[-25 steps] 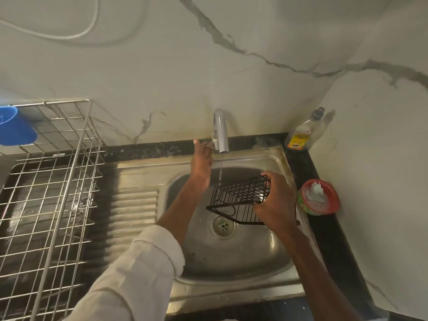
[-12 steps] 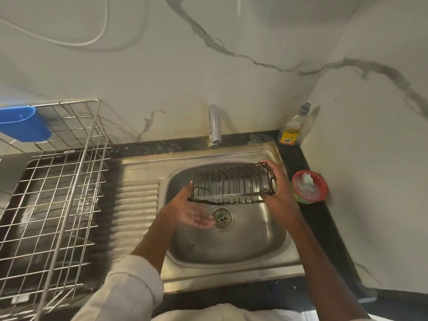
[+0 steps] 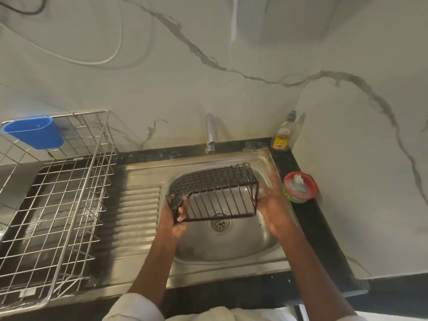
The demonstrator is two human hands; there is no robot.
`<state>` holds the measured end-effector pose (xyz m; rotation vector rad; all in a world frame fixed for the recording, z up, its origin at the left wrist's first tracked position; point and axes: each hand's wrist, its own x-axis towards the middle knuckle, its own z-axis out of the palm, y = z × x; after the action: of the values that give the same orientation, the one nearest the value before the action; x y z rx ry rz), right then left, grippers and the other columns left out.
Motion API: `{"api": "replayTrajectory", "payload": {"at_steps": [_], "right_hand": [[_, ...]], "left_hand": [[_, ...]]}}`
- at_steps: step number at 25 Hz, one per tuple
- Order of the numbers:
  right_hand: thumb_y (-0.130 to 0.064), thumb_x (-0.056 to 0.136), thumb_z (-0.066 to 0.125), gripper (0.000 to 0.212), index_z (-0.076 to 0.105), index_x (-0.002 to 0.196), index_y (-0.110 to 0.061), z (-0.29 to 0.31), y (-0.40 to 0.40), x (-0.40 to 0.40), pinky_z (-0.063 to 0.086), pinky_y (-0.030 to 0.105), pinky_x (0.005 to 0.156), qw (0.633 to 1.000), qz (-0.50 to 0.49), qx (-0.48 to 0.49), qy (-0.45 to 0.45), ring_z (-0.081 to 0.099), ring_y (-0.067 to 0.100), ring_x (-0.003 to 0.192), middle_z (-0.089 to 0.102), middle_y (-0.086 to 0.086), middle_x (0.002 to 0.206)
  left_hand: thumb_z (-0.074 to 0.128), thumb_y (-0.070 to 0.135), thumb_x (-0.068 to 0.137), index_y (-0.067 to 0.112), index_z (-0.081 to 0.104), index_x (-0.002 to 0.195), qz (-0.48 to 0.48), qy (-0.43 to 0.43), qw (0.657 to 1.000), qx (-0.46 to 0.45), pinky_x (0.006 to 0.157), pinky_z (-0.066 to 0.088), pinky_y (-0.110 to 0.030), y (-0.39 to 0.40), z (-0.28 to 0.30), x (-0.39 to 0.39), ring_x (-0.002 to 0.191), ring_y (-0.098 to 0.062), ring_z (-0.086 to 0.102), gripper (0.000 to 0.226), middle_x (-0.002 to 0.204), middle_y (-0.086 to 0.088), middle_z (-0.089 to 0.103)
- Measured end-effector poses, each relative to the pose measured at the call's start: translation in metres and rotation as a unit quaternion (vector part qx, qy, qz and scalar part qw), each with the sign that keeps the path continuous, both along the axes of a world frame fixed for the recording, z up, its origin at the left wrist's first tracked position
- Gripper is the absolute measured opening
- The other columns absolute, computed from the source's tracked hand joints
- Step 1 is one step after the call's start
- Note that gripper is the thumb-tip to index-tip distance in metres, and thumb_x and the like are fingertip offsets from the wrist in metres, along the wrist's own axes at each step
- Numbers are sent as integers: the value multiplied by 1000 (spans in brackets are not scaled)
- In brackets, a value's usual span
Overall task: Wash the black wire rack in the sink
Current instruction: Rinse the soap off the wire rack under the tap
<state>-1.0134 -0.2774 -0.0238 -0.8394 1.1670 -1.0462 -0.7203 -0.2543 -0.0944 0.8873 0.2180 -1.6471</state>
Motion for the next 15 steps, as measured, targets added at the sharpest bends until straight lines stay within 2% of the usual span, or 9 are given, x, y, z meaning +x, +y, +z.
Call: {"api": "replayTrajectory", "payload": {"at_steps": [1,2,4,5,6,7,9,12,15], "right_hand": [[-14,92,68,63,47,150,-27,0,1,-3,51,55,104,991,-22,85,-101,62,32,127,60,14,144],[-31,96,65,45,58,138,-18,2,2,-2,57,54,93,981,-38,145,-122,70,36,112,70,17,126],[-64,92,61,49,67,112,-19,7,5,4,56,39,67,985,-26,169,-10,72,26,85,76,7,95],[-74,82,65,55,67,107,-24,10,6,8,54,36,63,987,-13,155,50,69,20,79,73,0,90],[-79,71,70,63,68,109,-28,12,5,11,57,38,67,987,-14,130,97,68,17,83,72,-5,95],[-82,66,73,73,67,117,-30,13,1,12,60,45,80,988,-17,96,121,70,18,94,72,-6,108],[-84,66,73,86,60,135,-35,26,-9,7,55,48,98,988,-38,7,150,65,18,118,67,-6,132],[-90,68,63,90,58,138,-33,35,-18,8,52,31,91,977,-83,-49,193,62,14,119,64,-7,134],[-104,52,53,118,55,141,-26,6,-5,18,47,27,69,976,-46,67,203,61,17,96,59,-5,117]], "left_hand": [[53,35,105,6,64,113,-1,-38,999,-7,25,32,-16,7,2,-1,41,-6,62,32,76,-8,73],[57,38,101,7,65,116,-1,-78,997,-17,26,35,-17,13,6,-3,43,-5,62,35,75,-5,74],[63,46,94,10,66,123,-22,-159,987,-31,34,42,-18,21,17,-7,50,-7,62,46,81,-1,76],[62,51,94,11,66,126,-46,-204,977,-48,40,46,-21,22,26,-8,53,-9,61,51,86,-1,76],[59,58,97,11,66,128,-77,-252,962,-70,44,49,-25,22,37,-7,55,-13,61,56,92,-2,77],[53,68,97,12,67,127,-109,-306,941,-93,50,53,-29,20,49,-5,58,-15,64,65,96,-3,77],[51,87,87,18,69,127,-178,-396,891,-130,65,58,-36,14,76,1,74,-17,70,82,102,-3,76],[72,83,71,25,67,130,-202,-456,857,-130,79,58,-40,11,90,-3,88,-18,70,82,107,-1,73],[82,85,60,22,66,133,-199,-456,866,-57,78,55,-42,19,69,-16,94,-24,68,98,111,-6,72]]}}
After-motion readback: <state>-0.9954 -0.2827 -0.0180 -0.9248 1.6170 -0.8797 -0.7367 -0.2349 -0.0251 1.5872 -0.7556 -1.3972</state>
